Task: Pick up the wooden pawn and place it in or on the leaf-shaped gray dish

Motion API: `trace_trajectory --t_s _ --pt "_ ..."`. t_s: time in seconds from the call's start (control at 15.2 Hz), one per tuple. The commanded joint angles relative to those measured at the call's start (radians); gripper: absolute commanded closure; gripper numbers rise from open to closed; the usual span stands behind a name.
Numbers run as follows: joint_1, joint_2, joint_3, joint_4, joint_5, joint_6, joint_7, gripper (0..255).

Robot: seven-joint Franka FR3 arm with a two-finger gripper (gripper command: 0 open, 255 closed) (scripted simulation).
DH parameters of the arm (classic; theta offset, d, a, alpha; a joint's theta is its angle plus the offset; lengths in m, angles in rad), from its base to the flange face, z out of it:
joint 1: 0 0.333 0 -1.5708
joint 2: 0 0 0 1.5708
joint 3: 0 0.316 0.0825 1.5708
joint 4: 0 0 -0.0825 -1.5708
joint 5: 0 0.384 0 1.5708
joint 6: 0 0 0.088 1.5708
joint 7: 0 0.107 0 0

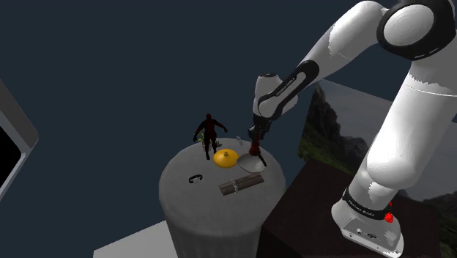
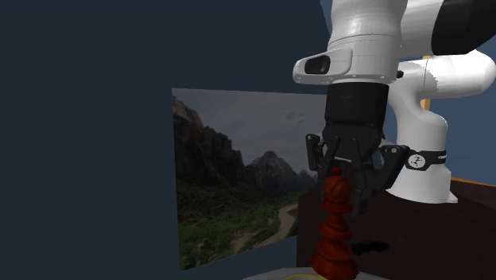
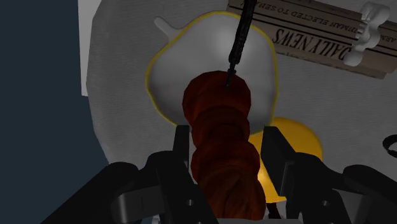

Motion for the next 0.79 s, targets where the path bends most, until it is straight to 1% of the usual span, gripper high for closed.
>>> trace_trajectory --t_s 0.0,0.73 --pt "0.0 0.026 0.0 -0.003 0.002 0.029 0.0 255" --pt "-0.004 0.187 0.005 -0.004 0.015 0.191 -0.005 255"
